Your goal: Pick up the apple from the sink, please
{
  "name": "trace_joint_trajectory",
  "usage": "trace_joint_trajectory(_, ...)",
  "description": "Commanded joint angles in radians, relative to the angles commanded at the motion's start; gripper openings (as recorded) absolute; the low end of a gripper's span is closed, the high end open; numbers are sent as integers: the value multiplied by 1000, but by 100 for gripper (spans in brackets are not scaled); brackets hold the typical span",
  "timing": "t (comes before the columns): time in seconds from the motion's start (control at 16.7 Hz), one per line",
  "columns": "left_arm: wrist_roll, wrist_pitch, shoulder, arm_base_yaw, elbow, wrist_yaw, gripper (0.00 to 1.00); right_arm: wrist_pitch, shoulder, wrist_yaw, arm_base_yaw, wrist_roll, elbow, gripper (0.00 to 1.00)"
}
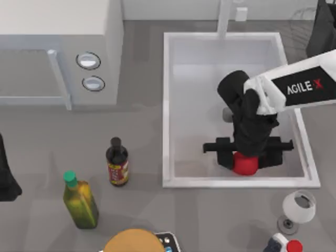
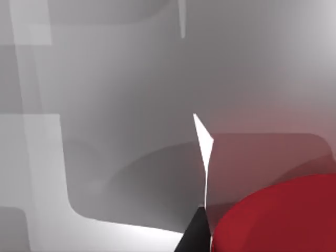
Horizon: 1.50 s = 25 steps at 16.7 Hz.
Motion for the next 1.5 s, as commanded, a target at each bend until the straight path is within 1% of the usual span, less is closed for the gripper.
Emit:
trace_joint_trajectory(0.12, 0, 0, 0, 0, 0, 0, 100, -14, -2, 0, 0, 0, 14, 0)
trace_joint_trajectory(0.3, 0, 0, 0, 0, 0, 0, 100, -114, -20, 0, 2, 1, 102, 0)
trace_joint_trajectory(0.42, 0, 0, 0, 0, 0, 0, 100, -233, -44, 0, 2, 2, 191, 0)
trace_joint_trajectory(0.78, 0, 0, 0, 0, 0, 0, 100, -693, -155, -2, 0, -3, 502, 0)
trace_joint_trajectory(0.96, 0, 0, 0, 0, 0, 0, 100, -841, -208, -2, -4, -6, 615, 0)
trace_joint_trajectory(1.14, 0, 0, 0, 0, 0, 0, 100, -893, -233, -3, -5, -8, 660, 0)
trace_joint_trajectory(1.5, 0, 0, 0, 0, 0, 0, 100, -887, -244, -4, -10, -15, 645, 0)
